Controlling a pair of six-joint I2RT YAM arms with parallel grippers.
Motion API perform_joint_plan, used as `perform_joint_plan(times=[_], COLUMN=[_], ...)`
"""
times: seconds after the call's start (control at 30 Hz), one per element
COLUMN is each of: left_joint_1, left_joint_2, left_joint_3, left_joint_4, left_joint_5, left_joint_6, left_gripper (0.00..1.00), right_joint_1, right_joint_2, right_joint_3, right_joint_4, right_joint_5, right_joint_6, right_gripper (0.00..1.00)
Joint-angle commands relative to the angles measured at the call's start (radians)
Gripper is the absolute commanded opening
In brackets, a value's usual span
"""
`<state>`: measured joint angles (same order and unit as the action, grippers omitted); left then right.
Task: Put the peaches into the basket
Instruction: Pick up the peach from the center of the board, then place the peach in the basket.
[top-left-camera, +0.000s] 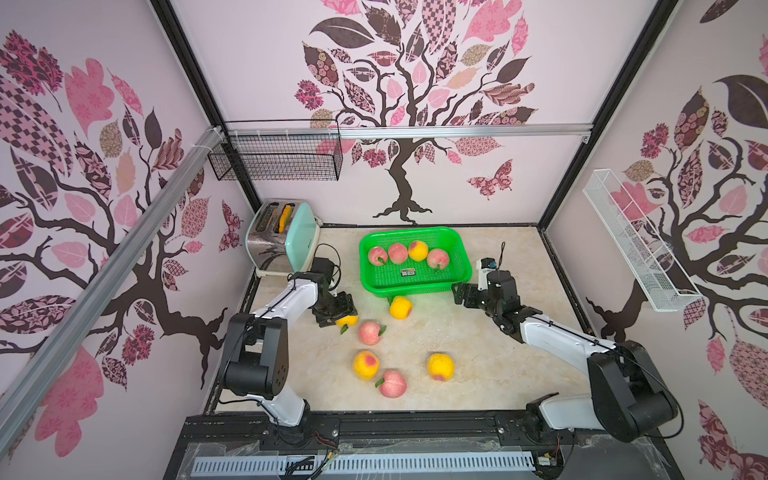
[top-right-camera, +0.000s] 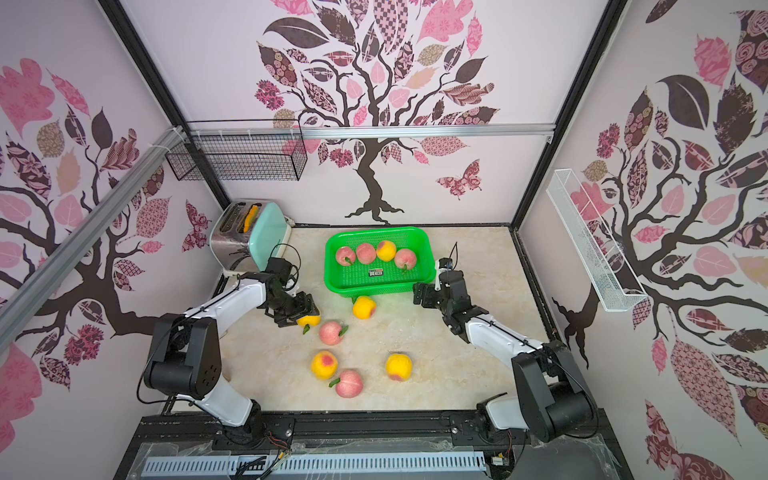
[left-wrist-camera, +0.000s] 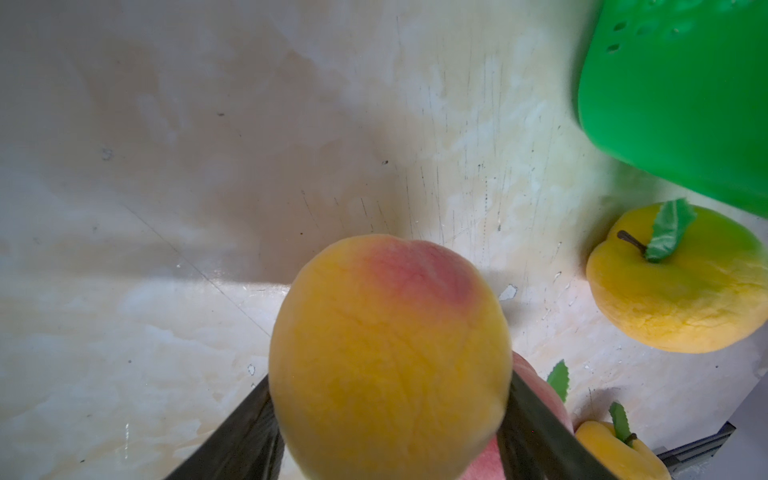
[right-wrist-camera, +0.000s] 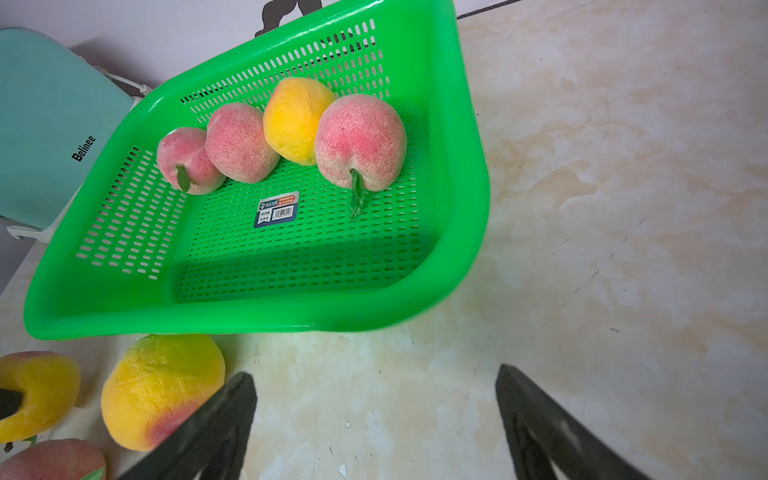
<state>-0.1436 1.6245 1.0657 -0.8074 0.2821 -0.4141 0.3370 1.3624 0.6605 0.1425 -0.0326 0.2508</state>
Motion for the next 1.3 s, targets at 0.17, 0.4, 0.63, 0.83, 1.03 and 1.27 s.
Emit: perform_joint_plan(times=[0.17,0.4,0.63,0.83,1.03,1.27], left_joint_1=[0.002,0.003,0.004,0.003,0.003,-0.003], left_joint_2=[-0.061,-0.074,-0.11,-0.117,-0.09,-0.065], left_joint_3=[0.003,0.101,0.19,0.277,0.367,0.413], left_joint_4=[0.006,-0.097,-0.142,-0.134,-0.126,-0.094], left_joint_5=[0.002,-0.133,-0.198,-0.164,-0.132,-0.065], left_joint_6=[0.017,0.097,0.124,0.129,0.122,0.103], left_gripper=[0.73,0.73,0.74,0.74,0.74,0.74], right_joint_1=[0.002,0.002,0.003,0.004,0.003,0.003], right_joint_2=[-0.003,-0.002,-0.005,-0.005,0.003,0.0], right_joint_3=[0.027,0.026,0.027,0.023,0.025,0.024], right_joint_4=[-0.004,-0.003,-0.005,-0.001,0.0,-0.003], right_joint_5=[0.0,0.0,0.002,0.0,0.0,0.005], right_joint_6=[0.01,0.009,0.009,0.013,0.013,0.012], right_gripper=[0.93,0.93,0.93,0.93,0.93,0.93])
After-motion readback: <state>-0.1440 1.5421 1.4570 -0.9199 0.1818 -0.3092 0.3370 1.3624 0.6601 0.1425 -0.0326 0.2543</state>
